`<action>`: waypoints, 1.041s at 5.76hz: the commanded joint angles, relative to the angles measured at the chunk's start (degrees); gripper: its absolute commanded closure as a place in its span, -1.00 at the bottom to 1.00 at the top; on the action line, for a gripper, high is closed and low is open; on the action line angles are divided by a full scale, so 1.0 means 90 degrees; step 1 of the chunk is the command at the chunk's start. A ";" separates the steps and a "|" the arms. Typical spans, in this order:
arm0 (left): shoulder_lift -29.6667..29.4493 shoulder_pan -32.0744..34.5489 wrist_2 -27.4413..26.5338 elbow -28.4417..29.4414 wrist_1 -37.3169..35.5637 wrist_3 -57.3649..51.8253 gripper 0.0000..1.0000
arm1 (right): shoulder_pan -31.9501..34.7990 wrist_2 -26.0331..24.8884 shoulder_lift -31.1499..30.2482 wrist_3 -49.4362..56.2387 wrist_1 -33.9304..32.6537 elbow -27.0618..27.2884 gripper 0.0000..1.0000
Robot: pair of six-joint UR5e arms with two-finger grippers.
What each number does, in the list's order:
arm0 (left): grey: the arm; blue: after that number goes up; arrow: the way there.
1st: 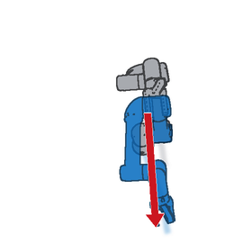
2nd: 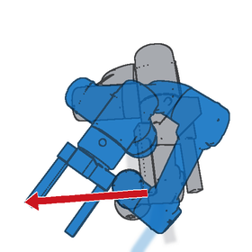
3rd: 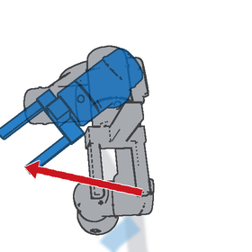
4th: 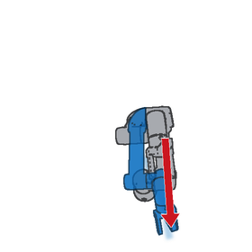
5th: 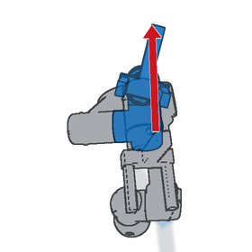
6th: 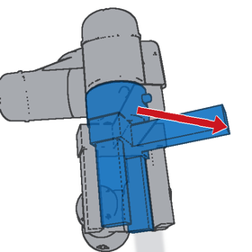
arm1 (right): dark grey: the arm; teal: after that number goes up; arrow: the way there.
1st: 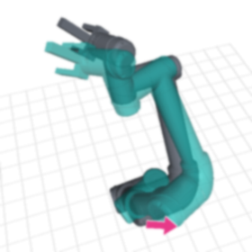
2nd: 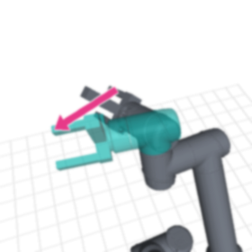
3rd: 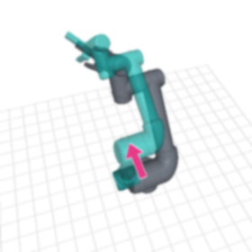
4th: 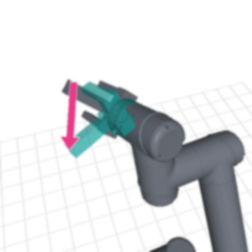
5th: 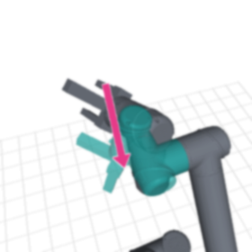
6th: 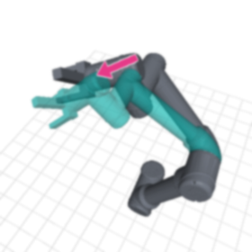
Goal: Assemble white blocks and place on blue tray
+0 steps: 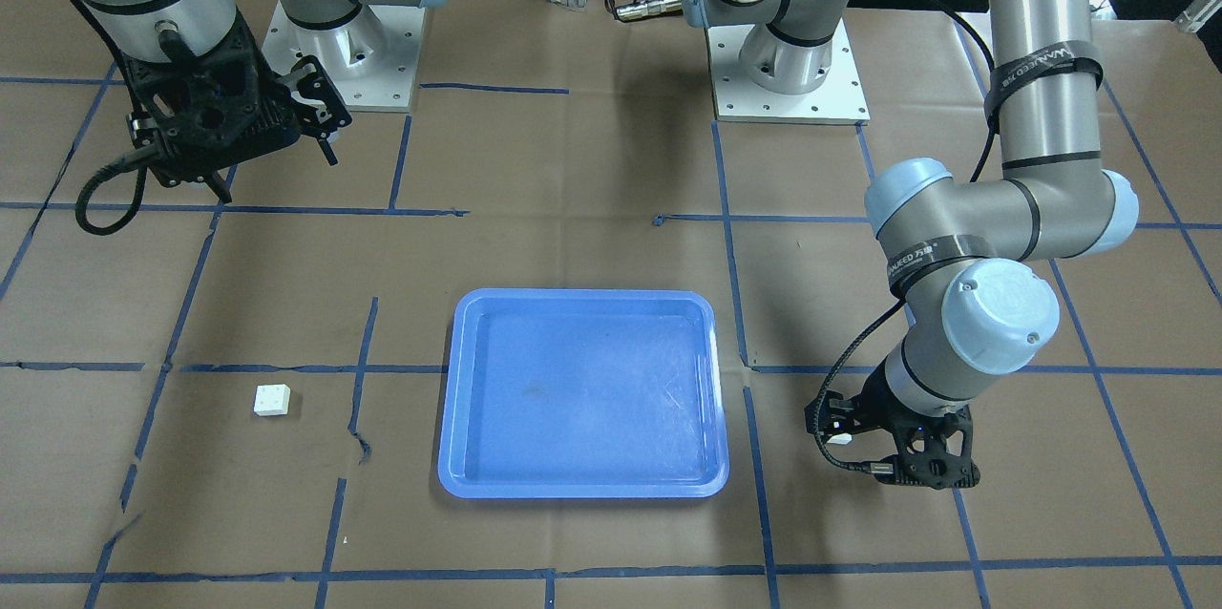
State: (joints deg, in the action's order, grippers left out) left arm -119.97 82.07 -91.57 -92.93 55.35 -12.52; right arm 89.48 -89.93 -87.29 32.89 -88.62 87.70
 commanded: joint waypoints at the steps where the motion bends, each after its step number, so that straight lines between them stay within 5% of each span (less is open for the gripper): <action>1: -0.0175 -0.0007 -0.0001 -0.0259 -0.0114 -0.0249 -0.98 | -0.0214 0.0012 0.0282 0.2640 -0.0609 -0.0027 -0.99; 2: -0.0302 -0.0007 -0.0010 -0.0260 -0.0134 -0.0259 -0.94 | -0.0496 0.0070 0.0565 0.4327 -0.0613 -0.0162 -0.98; 3: -0.0371 -0.0007 -0.0011 -0.0202 -0.0124 -0.0259 -0.58 | -0.0760 0.0080 0.0819 0.5745 -0.0613 -0.0367 -0.98; 5: -0.0420 -0.0007 -0.0011 -0.0163 -0.0124 -0.0259 0.57 | -0.1345 0.0526 0.1541 0.7822 -0.0584 -0.1117 -0.99; 6: -0.0410 -0.0007 -0.0011 -0.0095 -0.0134 -0.0288 0.96 | -0.1551 0.0955 0.1738 0.7975 -0.0496 -0.1121 -1.00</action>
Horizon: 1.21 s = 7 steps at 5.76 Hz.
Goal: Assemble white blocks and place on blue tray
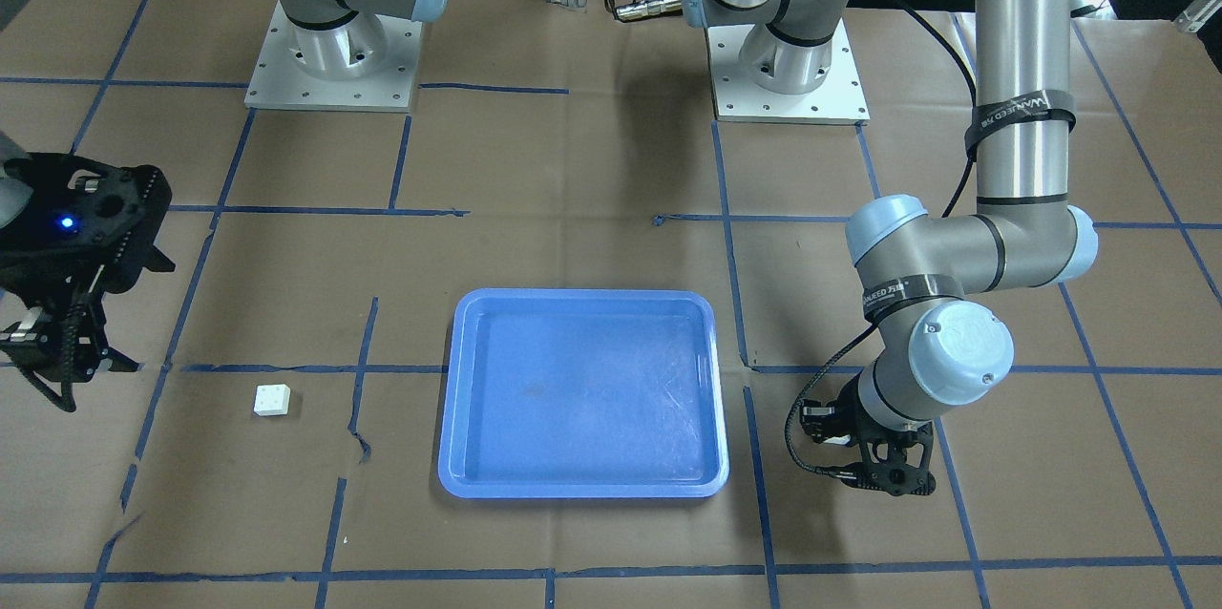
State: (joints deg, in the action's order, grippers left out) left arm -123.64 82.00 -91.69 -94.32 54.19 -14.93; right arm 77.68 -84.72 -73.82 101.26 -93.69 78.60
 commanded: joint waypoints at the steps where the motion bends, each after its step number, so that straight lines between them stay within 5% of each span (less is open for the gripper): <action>1: 0.0075 0.0000 0.0002 0.0070 -0.0006 -0.0011 1.00 | -0.0300 0.0882 0.0340 0.0699 0.0068 -0.0033 -0.99; 4: 0.0893 0.0814 0.0012 0.0090 0.0617 -0.0010 1.00 | -0.1012 0.2834 0.0730 0.2102 -0.0581 0.1096 -0.99; 6: 0.0945 0.1890 -0.0018 0.0070 0.0571 -0.0223 1.00 | -0.1403 0.3463 0.1160 0.2312 -0.1694 0.1897 -0.95; 7: 0.0916 0.2078 -0.0018 0.0070 0.0512 -0.1328 1.00 | -0.1404 0.3543 0.1374 0.2507 -0.2193 0.2182 -0.95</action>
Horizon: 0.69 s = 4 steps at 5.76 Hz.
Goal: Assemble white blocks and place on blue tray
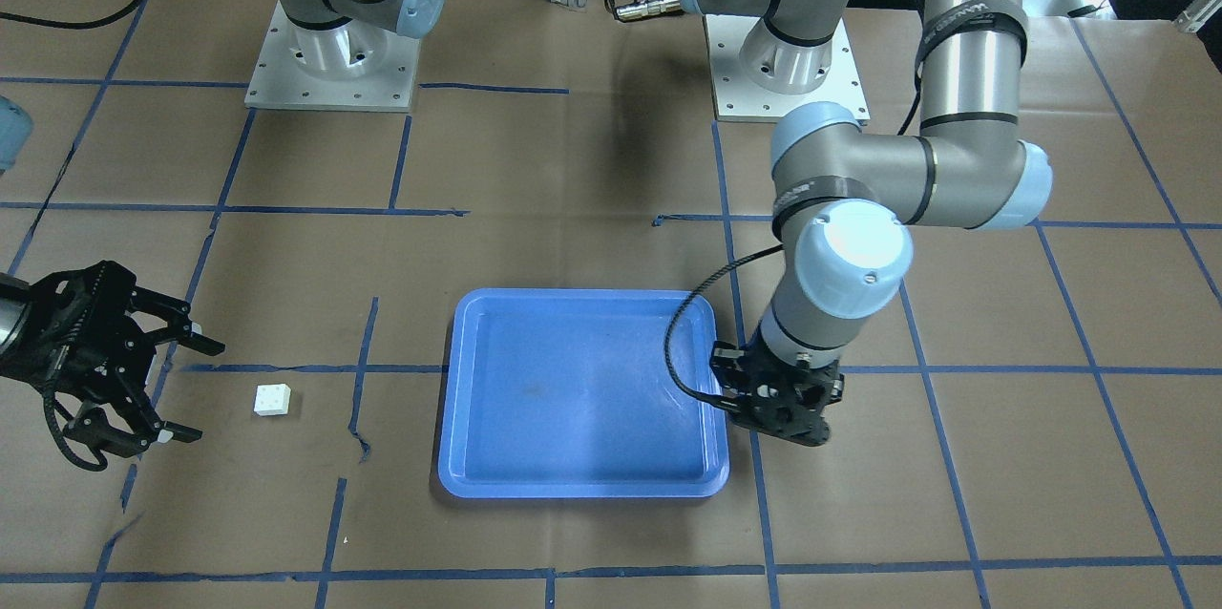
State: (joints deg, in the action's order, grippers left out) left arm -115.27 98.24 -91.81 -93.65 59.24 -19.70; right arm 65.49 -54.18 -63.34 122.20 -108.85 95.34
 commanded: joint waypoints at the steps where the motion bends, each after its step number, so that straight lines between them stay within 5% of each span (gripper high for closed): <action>1: -0.0034 0.0353 -0.0004 -0.0015 -0.0049 -0.2143 1.00 | -0.0050 0.0199 0.0395 0.0414 -0.0522 0.0393 -0.96; 4: -0.0228 0.0715 0.0025 -0.0151 -0.0825 -0.5087 1.00 | -0.0060 0.0083 0.0573 0.0952 -0.0455 0.0442 -0.97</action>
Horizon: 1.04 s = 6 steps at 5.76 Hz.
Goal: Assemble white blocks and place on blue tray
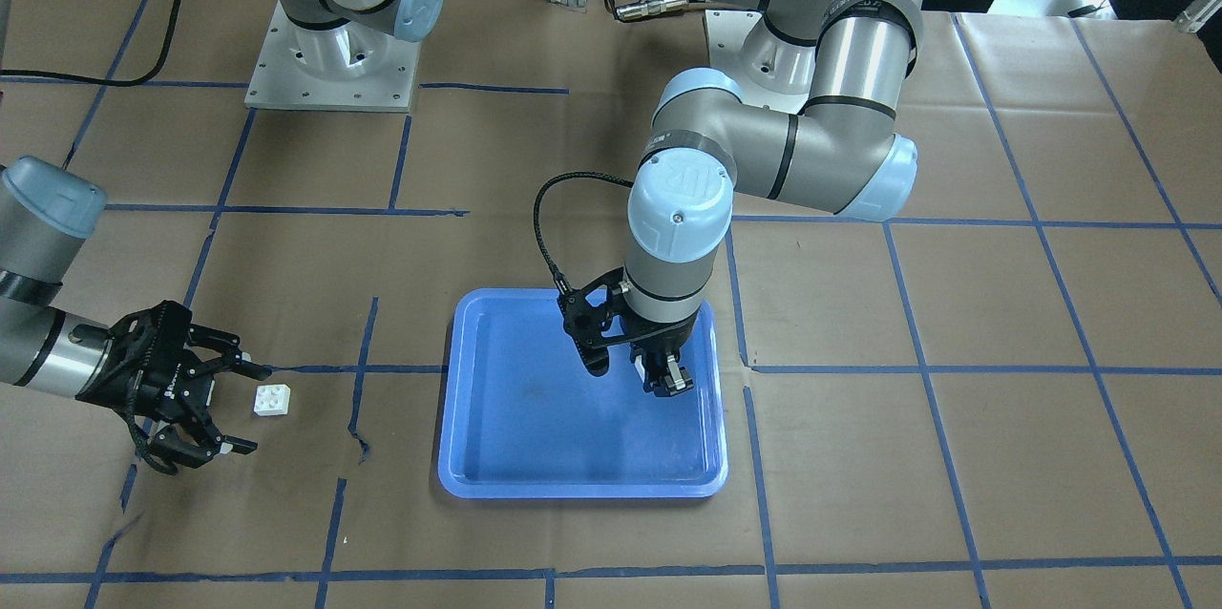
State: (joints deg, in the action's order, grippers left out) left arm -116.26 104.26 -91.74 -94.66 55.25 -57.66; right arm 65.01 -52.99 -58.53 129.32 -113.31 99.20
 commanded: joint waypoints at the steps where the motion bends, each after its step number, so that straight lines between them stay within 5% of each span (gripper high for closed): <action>1: -0.0216 0.0123 0.0076 -0.0048 -0.0618 -0.1759 0.97 | -0.0006 -0.0040 0.0106 0.0153 0.0041 0.0226 -0.97; 3: -0.0528 0.0358 0.0173 -0.0087 -0.0621 -0.1972 0.99 | -0.0045 -0.0050 0.0097 0.0055 0.0041 0.0296 -0.93; 4: -0.0587 0.0358 0.0203 -0.0145 -0.0669 -0.1953 0.99 | -0.0142 -0.0011 0.0097 0.0016 0.0041 0.0267 -0.54; 6: -0.0636 0.0417 0.0447 -0.0243 -0.0650 -0.1885 0.92 | -0.0221 0.0048 0.0097 -0.0062 0.0041 0.0247 -0.21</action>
State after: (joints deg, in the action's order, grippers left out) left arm -121.68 107.80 -88.36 -96.38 49.38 -74.79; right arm 63.27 -52.82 -57.66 128.99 -112.94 101.40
